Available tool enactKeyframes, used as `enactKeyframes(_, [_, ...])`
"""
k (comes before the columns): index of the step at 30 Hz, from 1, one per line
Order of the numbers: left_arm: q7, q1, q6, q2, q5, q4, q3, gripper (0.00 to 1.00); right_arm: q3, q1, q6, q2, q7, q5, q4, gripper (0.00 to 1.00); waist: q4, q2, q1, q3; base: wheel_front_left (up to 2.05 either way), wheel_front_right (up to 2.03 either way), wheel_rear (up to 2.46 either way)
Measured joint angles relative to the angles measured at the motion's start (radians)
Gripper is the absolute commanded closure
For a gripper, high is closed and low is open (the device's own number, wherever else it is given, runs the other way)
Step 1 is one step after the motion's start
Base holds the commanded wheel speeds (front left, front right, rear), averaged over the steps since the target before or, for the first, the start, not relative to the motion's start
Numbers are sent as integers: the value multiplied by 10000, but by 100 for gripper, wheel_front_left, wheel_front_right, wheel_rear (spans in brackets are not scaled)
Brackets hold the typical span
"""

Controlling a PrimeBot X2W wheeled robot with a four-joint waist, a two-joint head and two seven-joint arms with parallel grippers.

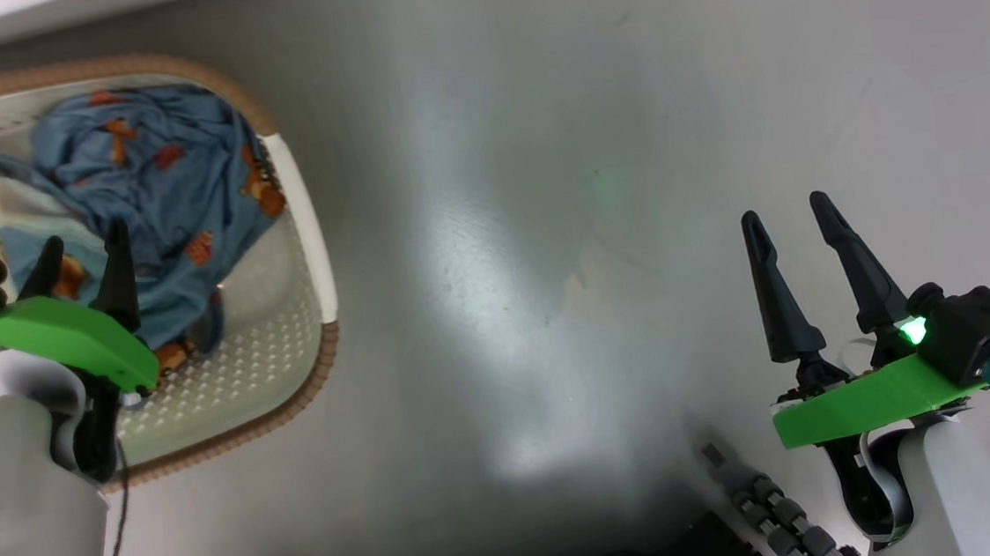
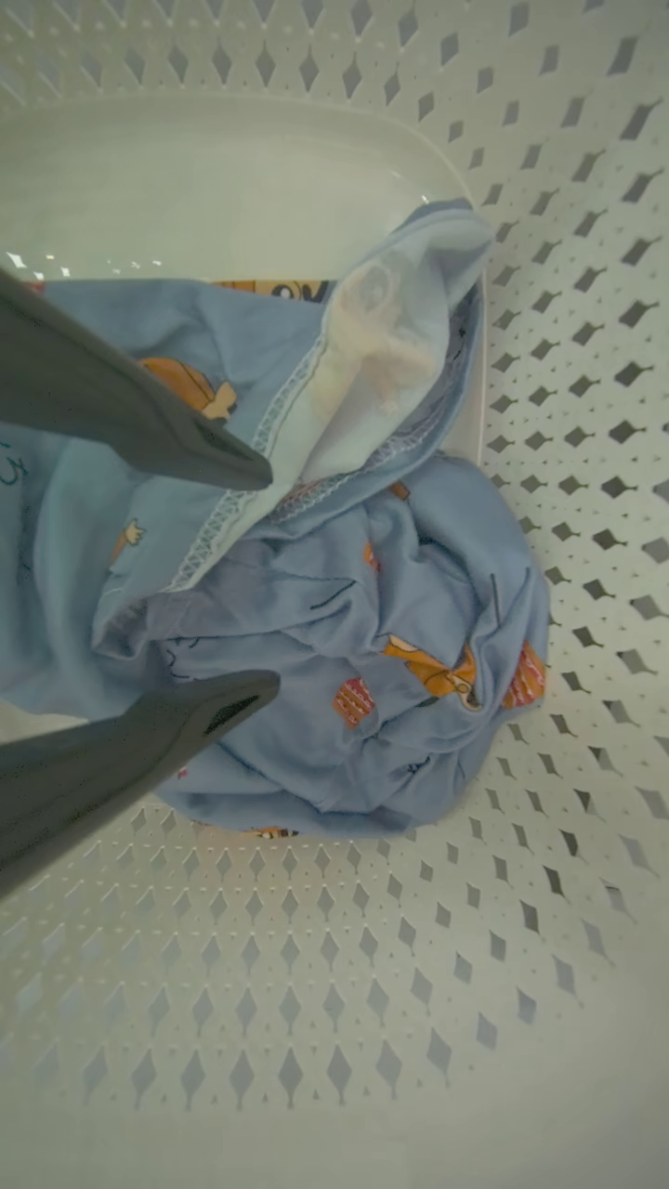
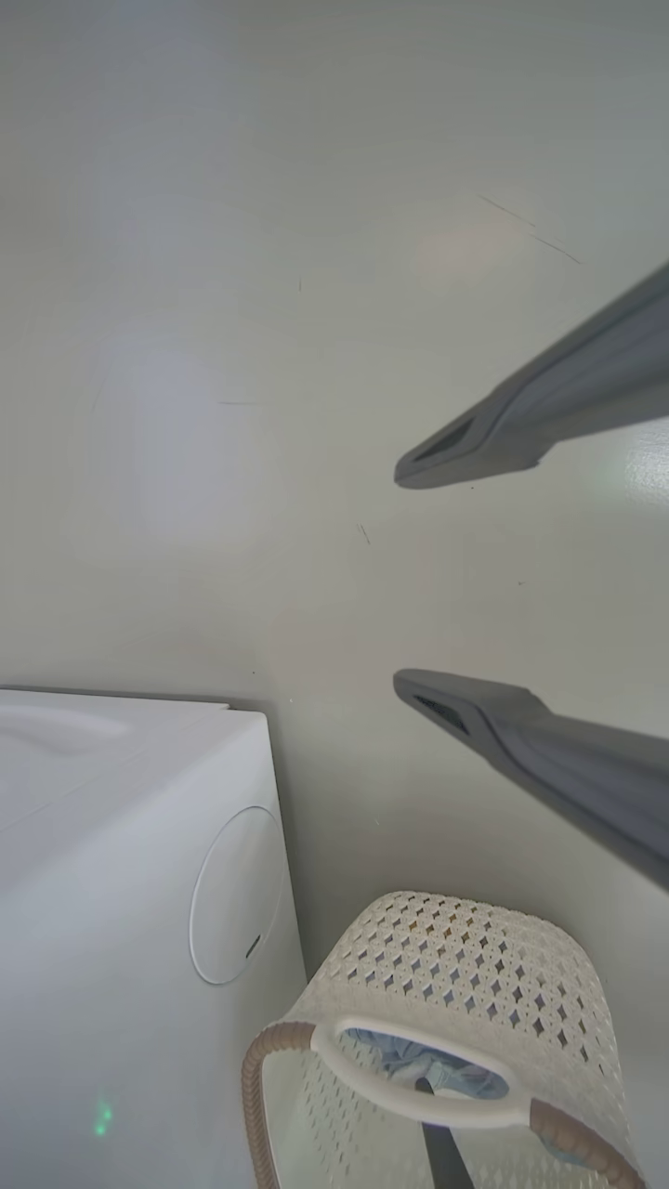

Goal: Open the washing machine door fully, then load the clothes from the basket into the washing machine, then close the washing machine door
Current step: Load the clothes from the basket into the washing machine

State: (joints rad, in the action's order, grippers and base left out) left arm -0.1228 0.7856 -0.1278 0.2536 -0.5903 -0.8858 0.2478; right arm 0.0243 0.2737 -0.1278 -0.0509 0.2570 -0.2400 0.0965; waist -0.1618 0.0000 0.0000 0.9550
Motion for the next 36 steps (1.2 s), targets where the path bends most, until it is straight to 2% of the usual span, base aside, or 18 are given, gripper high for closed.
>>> enactKeyframes(12, [1057, 778, 0, 332, -1350, -880, 1001, 0, 186, 2, 0, 12, 0, -186, -71, 0, -500, 0, 0, 474, 0, 0, 0])
enactKeyframes(21, [1335, 1544, 2, 366, -1323, -1998, 1427, 0, 176, -38, 0, 21, 0, -226, -174, 0, -637, 0, 0, 543, 0, 0, 0])
enactKeyframes(31, [1536, 2301, 2, 31, -1248, -3043, 1697, 0, -54, -488, 0, 36, 0, -222, -422, 0, -606, 0, 0, 596, 0, 0, 0])
enactKeyframes(34, [1538, 2387, 2, -98, -1252, -3239, 1718, 85, -79, -523, 0, 38, 0, -222, -468, 0, -595, 0, 0, 603, 0, 0, 0])
enactKeyframes(35, [1538, 2422, 2, -117, -1254, -3287, 1726, 100, -82, -523, 0, 40, 0, -222, -489, 0, -596, 0, 0, 602, 0, 0, 0])
enactKeyframes(36, [1534, 2452, 2, -128, -1256, -3321, 1732, 100, -94, -523, 0, 40, 0, -222, -497, 0, -597, 0, 0, 598, 0, 0, 0])
